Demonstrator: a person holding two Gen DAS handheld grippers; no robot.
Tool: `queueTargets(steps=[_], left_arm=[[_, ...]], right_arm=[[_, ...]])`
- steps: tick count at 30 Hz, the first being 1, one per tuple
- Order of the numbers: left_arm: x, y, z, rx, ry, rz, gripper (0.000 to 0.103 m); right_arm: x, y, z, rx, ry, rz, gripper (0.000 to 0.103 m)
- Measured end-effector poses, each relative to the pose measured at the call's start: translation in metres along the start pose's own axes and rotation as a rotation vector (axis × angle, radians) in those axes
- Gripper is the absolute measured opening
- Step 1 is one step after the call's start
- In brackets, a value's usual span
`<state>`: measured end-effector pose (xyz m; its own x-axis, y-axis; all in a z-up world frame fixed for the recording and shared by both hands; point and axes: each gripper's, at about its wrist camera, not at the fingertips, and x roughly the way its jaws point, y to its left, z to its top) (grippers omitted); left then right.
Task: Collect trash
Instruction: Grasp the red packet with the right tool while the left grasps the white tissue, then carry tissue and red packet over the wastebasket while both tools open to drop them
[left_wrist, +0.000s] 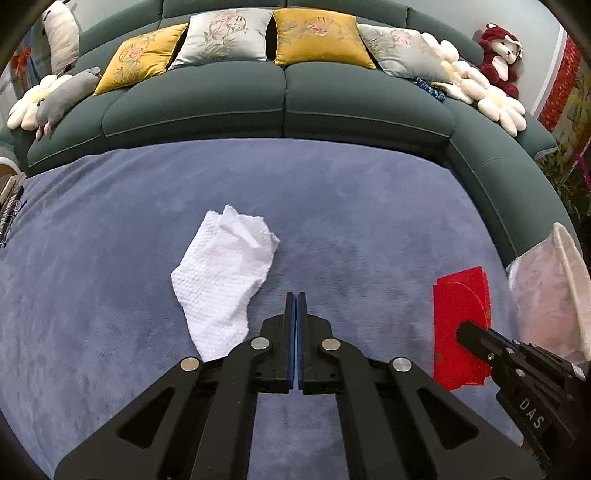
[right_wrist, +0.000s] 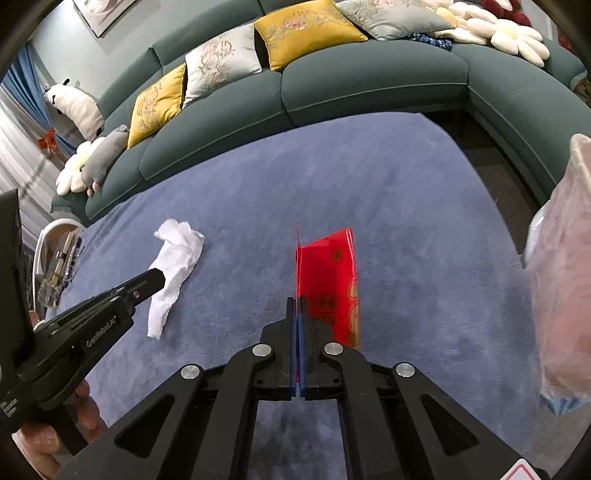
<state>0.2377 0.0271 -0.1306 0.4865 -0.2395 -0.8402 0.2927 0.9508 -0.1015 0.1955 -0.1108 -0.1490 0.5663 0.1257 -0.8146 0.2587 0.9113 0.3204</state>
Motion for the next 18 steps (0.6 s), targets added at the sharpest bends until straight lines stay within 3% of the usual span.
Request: queueTargets(steps=[3,5,6,8,10,13,18], left_arm=[[-0.001,0.008,0.003,-0.045,0.014,0.006,0.007],[-0.001,0.018,0.005,-0.065,0.003,0.038,0.031],[-0.001,0.023,0.007,-0.078,-0.007,0.065,0.048],[0.002,0.032,0.011,-0.090,-0.024,0.090,0.055],[0.011,0.039,0.015,-0.078,-0.005,0.124,0.075],[0.026,0.049,0.019,-0.067,-0.002,0.175,0.080],[0.061,0.063,0.020,-0.094,0.083,0.153,0.078]], right_arm=[[-0.007,-0.007,0.002,0.000,-0.006,0.004,0.001],[-0.008,-0.008,0.002,-0.002,-0.009,0.005,0.001],[-0.009,-0.010,0.003,-0.001,-0.009,0.007,0.001],[-0.008,-0.011,0.004,0.004,-0.010,0.014,0.001],[-0.007,-0.011,0.005,0.007,-0.009,0.023,0.001],[-0.002,-0.007,0.009,0.010,-0.005,0.041,0.001],[0.012,0.002,0.014,0.001,0.009,0.059,0.001]])
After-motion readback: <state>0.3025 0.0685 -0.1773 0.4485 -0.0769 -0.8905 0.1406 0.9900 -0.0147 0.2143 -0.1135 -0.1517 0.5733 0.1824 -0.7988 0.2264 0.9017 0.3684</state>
